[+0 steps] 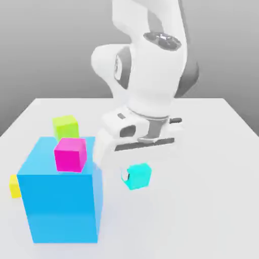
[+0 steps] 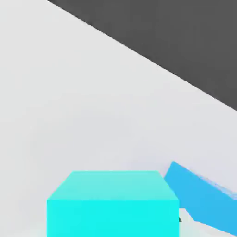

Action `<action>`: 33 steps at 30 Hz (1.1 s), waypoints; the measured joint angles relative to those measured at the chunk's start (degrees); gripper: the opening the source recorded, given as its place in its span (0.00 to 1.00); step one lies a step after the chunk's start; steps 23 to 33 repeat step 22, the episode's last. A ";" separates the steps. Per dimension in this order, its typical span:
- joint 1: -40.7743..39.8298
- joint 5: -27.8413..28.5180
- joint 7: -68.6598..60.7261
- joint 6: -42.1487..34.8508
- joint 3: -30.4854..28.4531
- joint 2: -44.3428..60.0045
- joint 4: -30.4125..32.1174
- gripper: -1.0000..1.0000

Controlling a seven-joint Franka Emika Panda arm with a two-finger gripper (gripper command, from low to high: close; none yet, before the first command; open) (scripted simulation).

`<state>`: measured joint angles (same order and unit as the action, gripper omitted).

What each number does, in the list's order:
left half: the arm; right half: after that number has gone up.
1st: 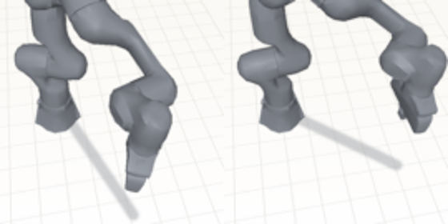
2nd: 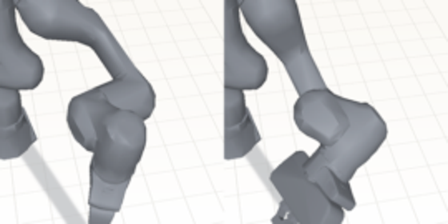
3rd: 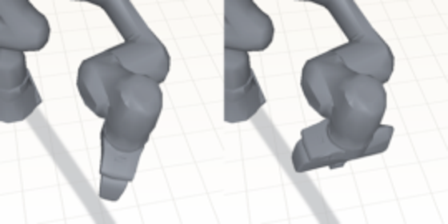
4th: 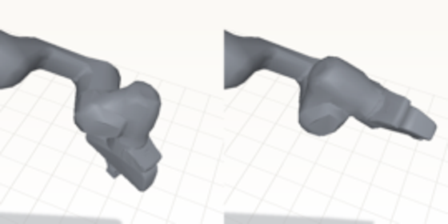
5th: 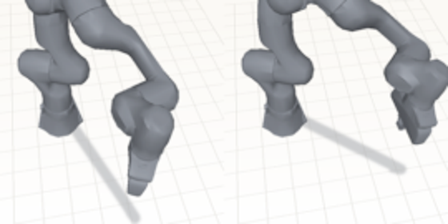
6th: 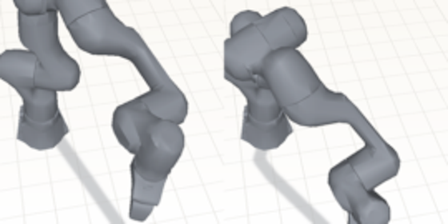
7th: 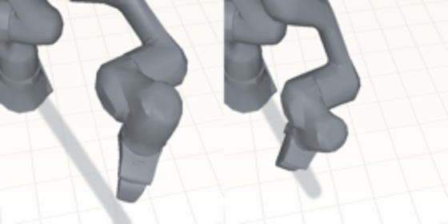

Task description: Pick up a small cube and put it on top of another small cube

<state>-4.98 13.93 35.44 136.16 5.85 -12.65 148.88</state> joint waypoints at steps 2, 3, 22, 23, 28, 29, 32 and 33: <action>-1.95 -0.49 2.91 -4.54 -0.97 -3.83 -0.91 0.00; -3.10 -0.95 4.68 -6.44 -1.60 -5.74 -0.97 0.00; -18.03 -11.01 23.61 -13.36 -10.73 -22.09 8.59 1.00; -18.03 -11.01 23.61 -13.36 -10.73 -22.09 8.59 1.00; -18.03 -11.01 23.61 -13.36 -10.73 -22.09 8.59 1.00; -18.03 -11.01 23.61 -13.36 -10.73 -22.09 8.59 1.00; -18.03 -11.01 23.61 -13.36 -10.73 -22.09 8.59 1.00; -18.03 -11.01 23.61 -13.36 -10.73 -22.09 8.59 1.00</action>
